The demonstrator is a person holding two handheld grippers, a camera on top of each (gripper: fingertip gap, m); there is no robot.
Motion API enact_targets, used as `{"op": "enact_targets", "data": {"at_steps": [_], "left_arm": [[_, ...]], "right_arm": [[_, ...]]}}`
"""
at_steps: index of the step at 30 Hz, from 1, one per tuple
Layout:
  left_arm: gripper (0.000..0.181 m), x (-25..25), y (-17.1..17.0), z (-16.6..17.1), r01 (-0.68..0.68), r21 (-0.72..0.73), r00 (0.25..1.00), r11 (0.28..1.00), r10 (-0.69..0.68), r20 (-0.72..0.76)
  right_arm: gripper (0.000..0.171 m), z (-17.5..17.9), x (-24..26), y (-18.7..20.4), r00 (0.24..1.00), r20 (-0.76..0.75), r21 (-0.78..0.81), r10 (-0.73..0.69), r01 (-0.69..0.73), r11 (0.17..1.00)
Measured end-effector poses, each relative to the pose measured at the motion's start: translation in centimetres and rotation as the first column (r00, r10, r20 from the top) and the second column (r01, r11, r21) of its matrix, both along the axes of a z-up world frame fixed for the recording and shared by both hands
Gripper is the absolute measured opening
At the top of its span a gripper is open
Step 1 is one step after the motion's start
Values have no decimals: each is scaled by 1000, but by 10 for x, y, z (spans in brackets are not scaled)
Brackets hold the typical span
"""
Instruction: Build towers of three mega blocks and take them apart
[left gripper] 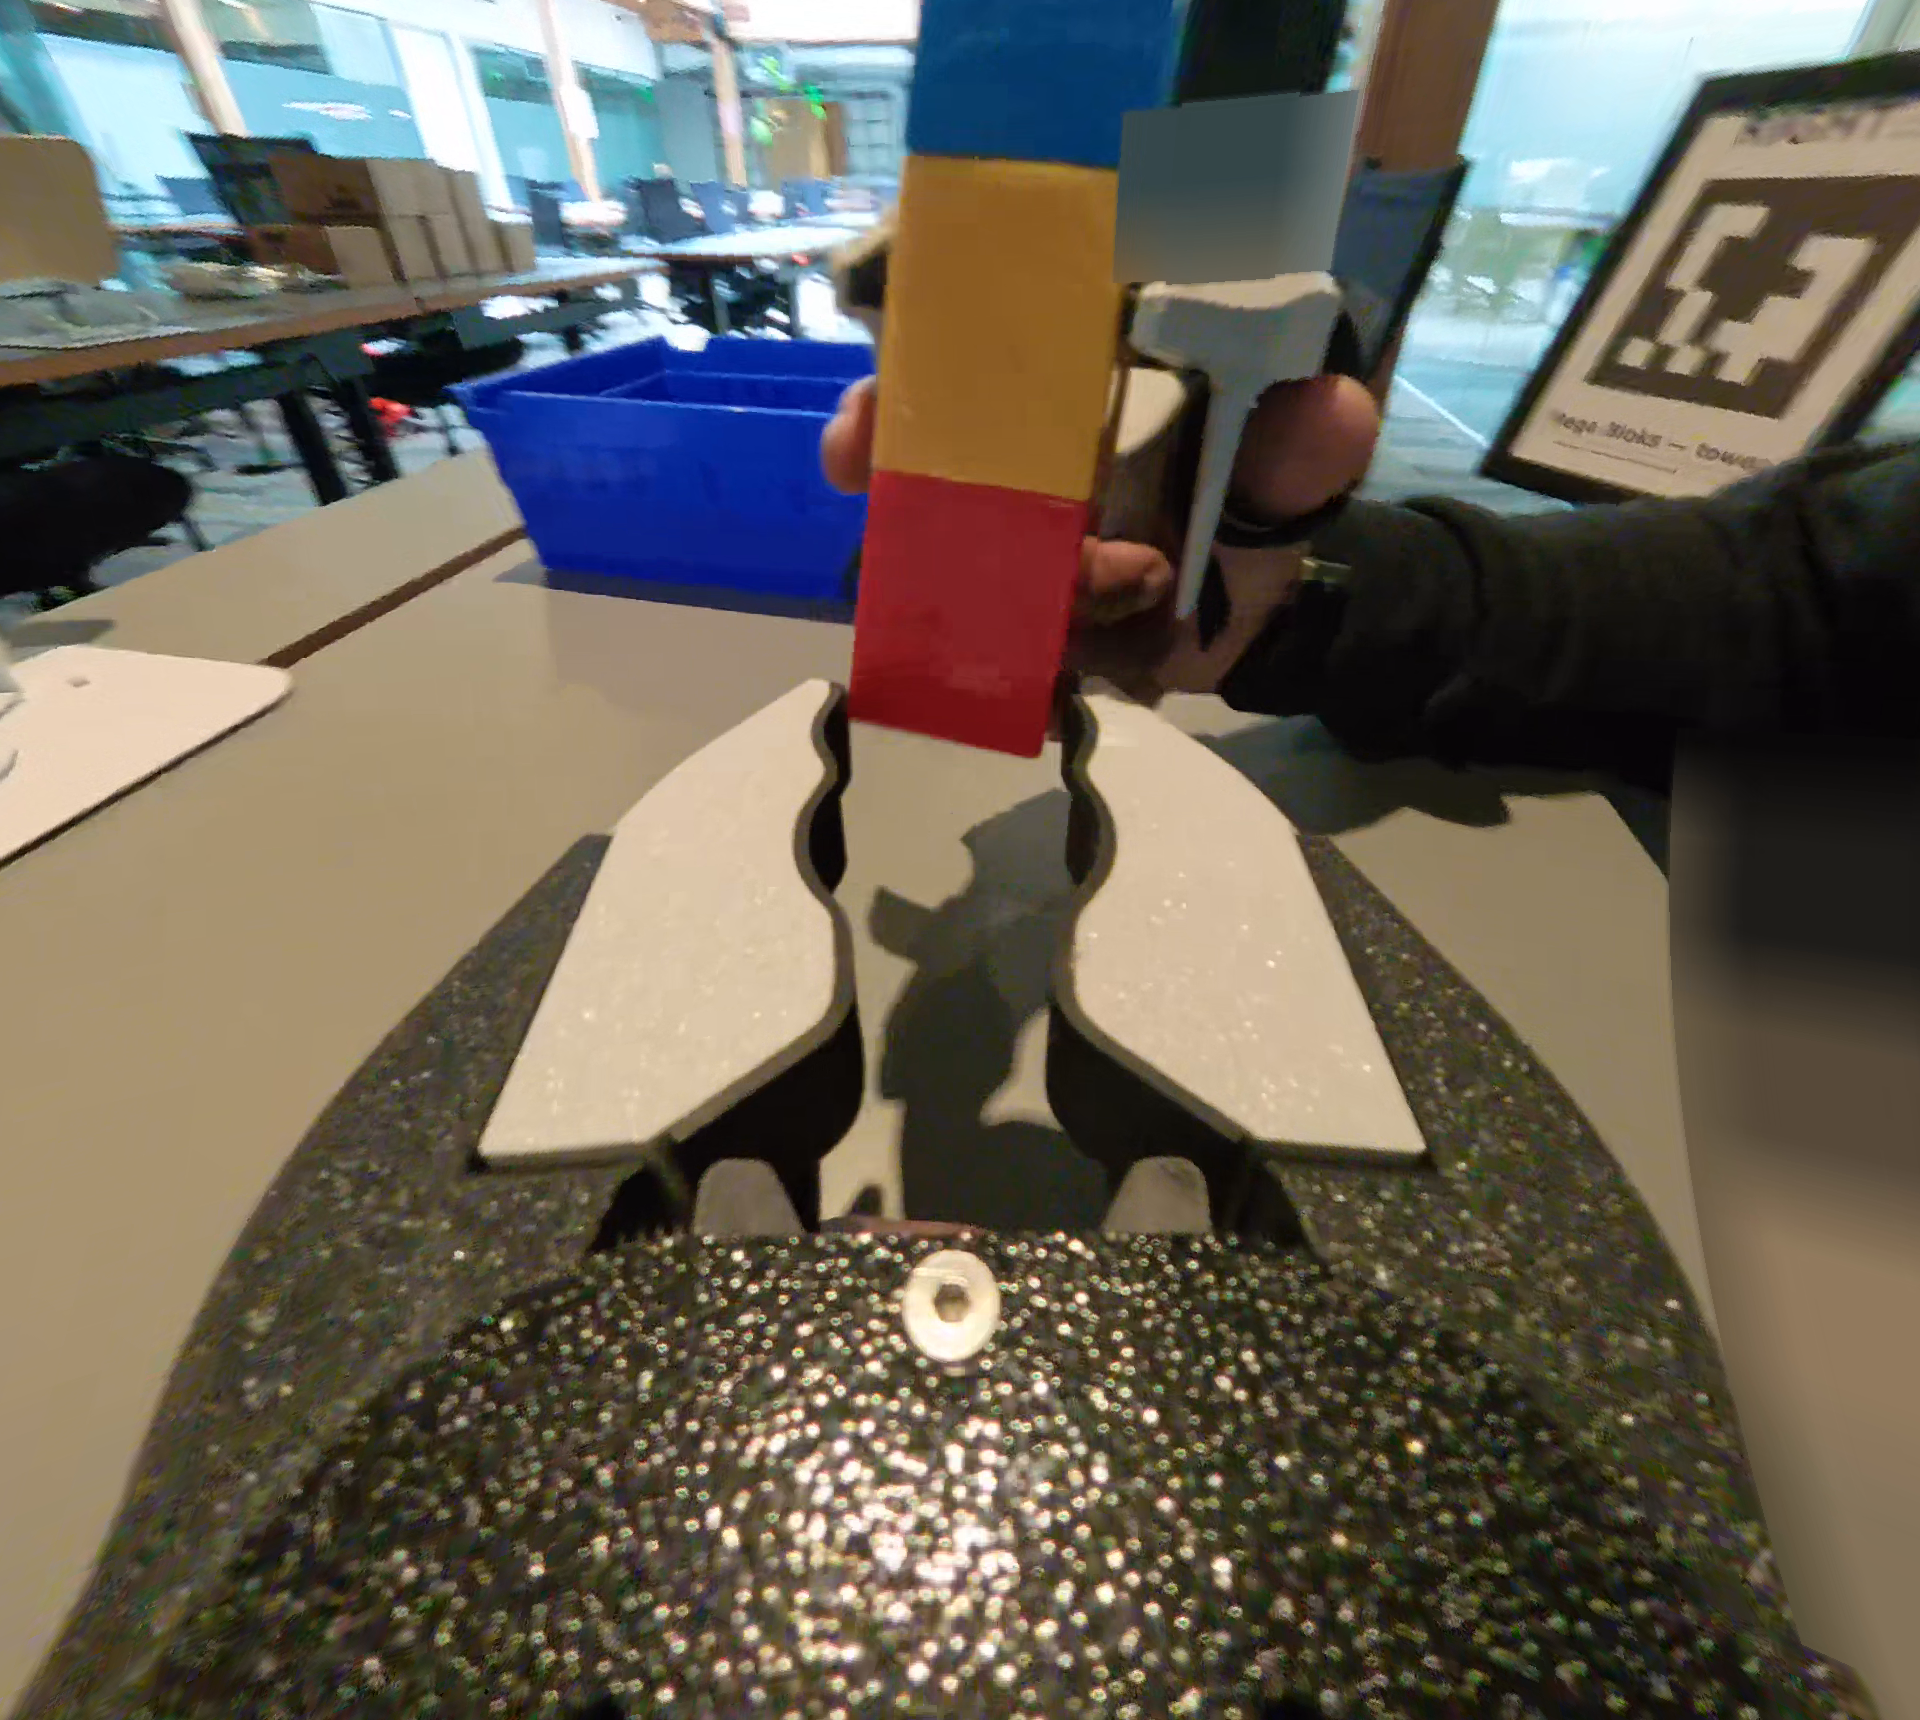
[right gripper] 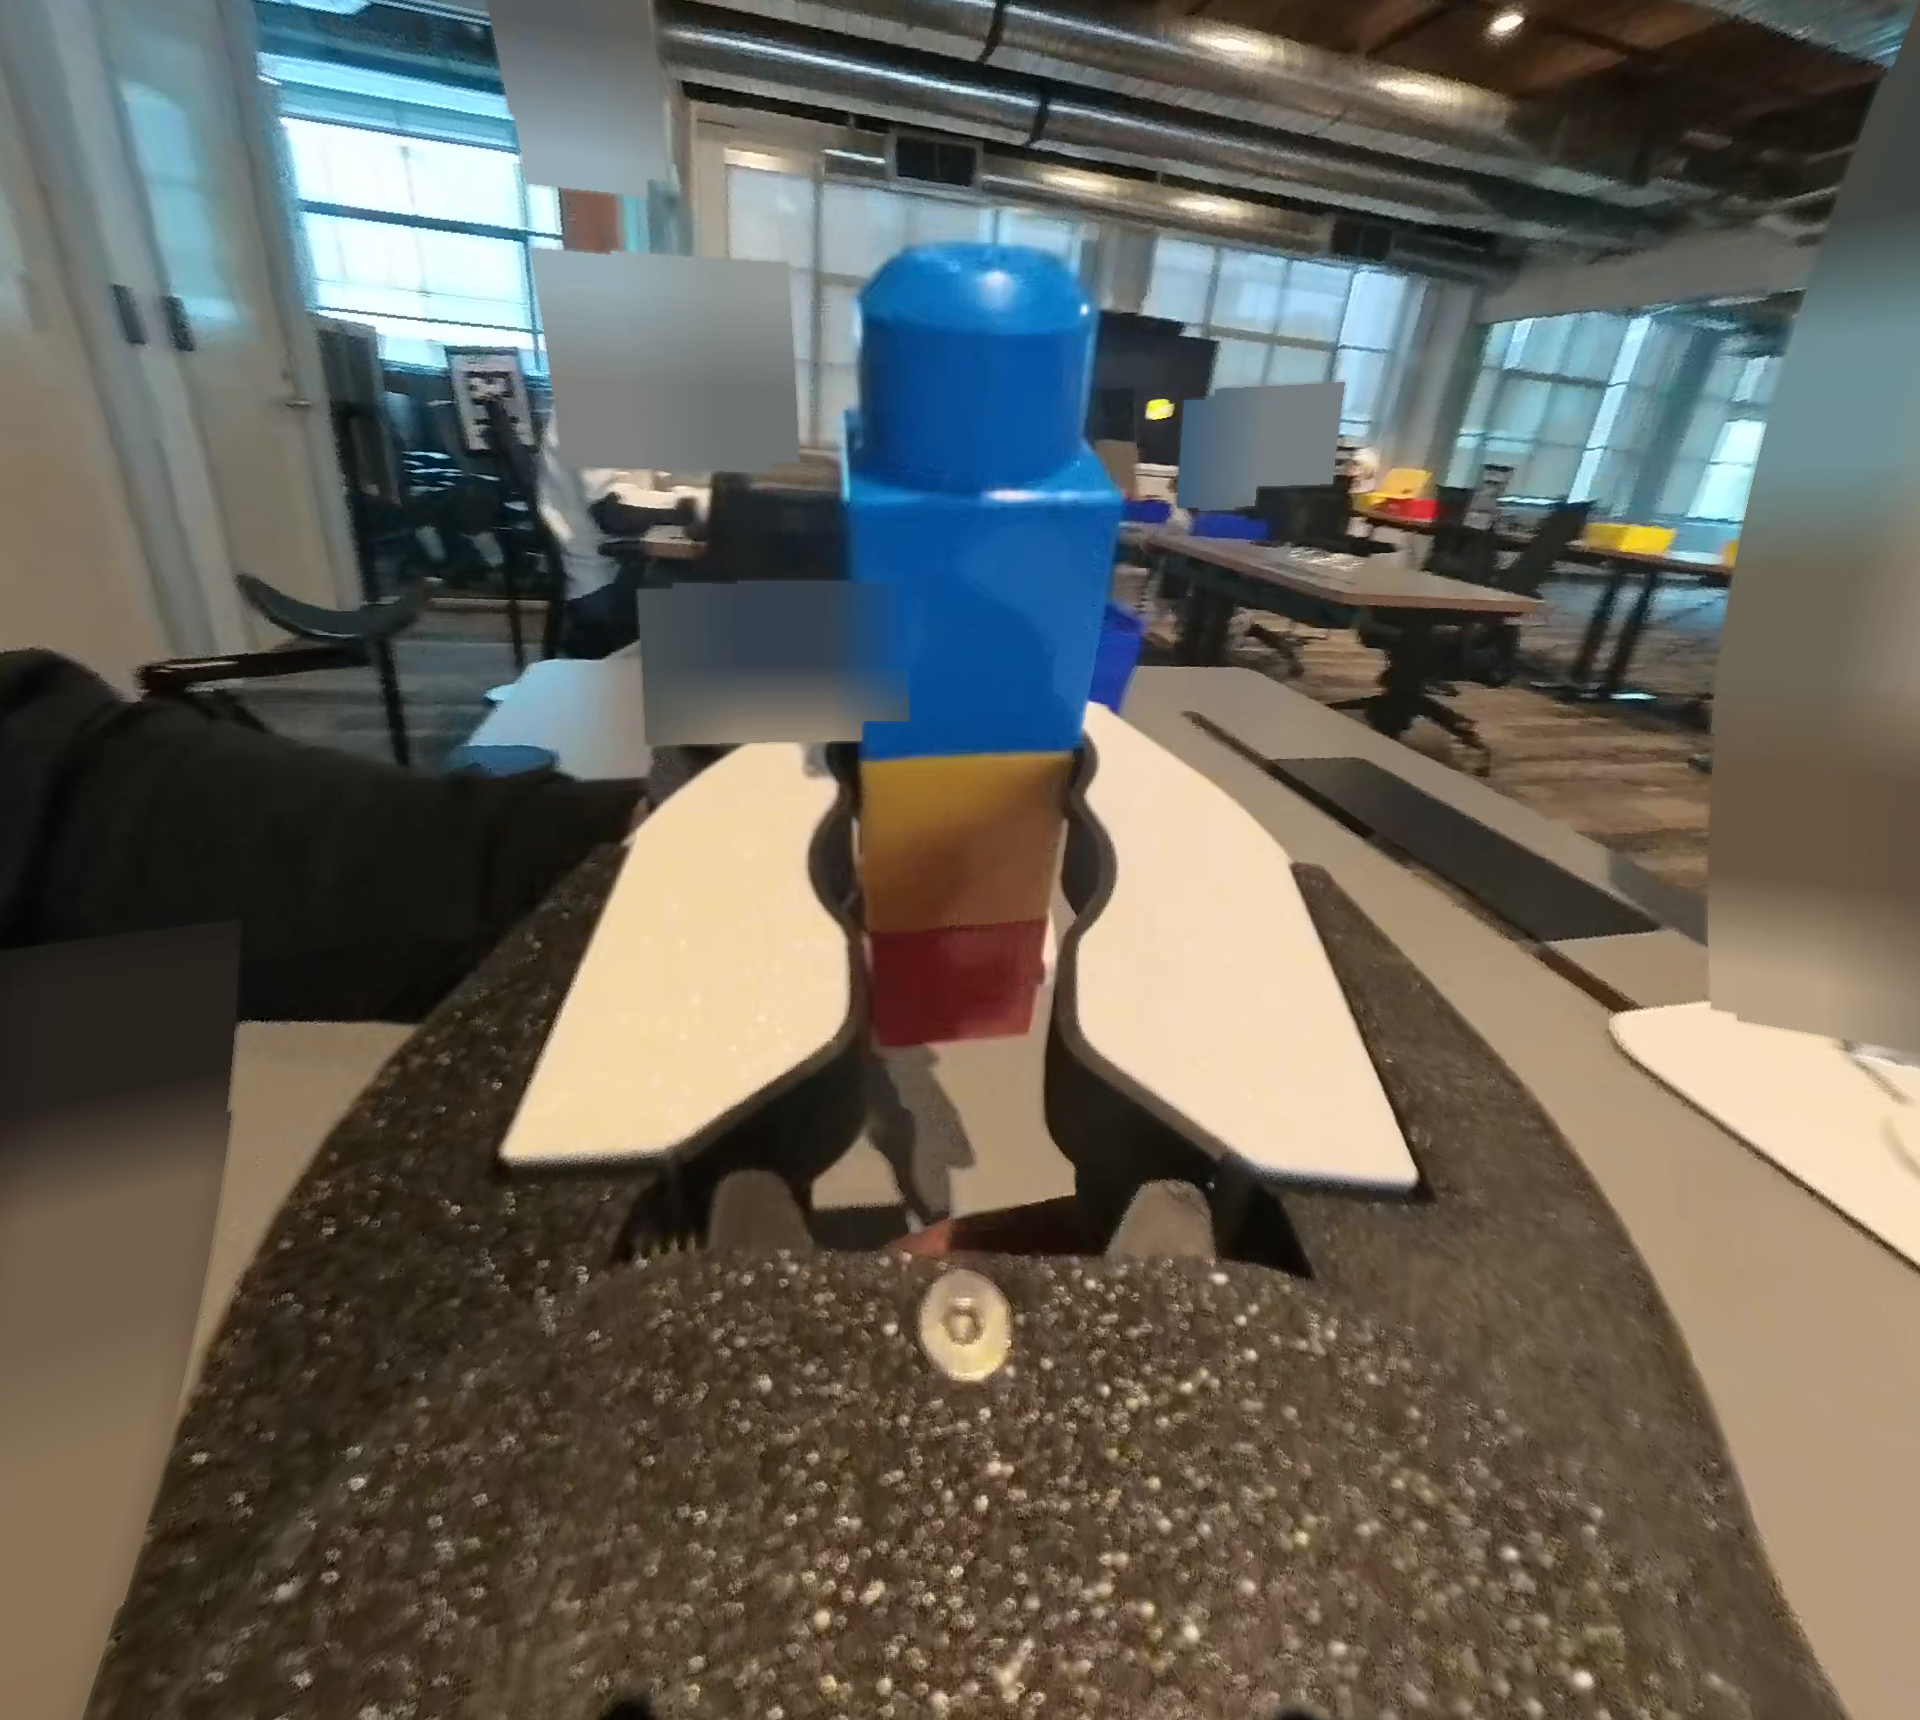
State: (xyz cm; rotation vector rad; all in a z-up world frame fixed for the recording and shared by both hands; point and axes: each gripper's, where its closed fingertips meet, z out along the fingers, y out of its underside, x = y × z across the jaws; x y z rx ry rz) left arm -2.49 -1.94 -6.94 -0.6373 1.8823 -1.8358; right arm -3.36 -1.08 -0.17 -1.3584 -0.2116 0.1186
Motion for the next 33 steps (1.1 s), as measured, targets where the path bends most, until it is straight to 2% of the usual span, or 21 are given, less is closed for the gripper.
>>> {"op": "enact_targets", "data": {"at_steps": [4,8,11,14,17,19,22,26,29,33], "left_arm": [[41,15,20,4,-109,-82,994,991,109,-10],[40,32,39,-20,-257,61,964,964,261,-58],[35,35,42,-26,-302,121,951,946,308,-38],[27,40,50,-18,-398,120,918,910,394,55],[23,43,58,-12,-456,91,889,885,448,96],[22,44,63,-9,-480,64,876,875,473,98],[21,46,69,-7,-490,31,870,871,487,82],[21,46,72,-5,-489,6,870,872,488,71],[20,45,74,-4,-499,2,864,867,497,83],[19,44,75,-3,-496,-6,865,868,494,86]], "right_arm": [[36,19,25,-14,989,24,67,-144,142,988],[37,54,82,-60,928,3,161,-372,367,916],[37,79,147,-124,826,-86,218,-557,561,799],[36,83,226,-189,676,-193,175,-712,737,653],[36,59,303,-226,518,-182,24,-836,852,523],[37,34,340,-226,481,-116,-90,-869,866,492],[36,-11,373,-208,512,-74,-226,-856,827,514],[37,-64,390,-185,560,-80,-346,-825,760,550],[37,-94,401,-182,538,-112,-455,-835,720,525],[37,-119,401,-178,561,-40,-539,-827,685,491]]}}
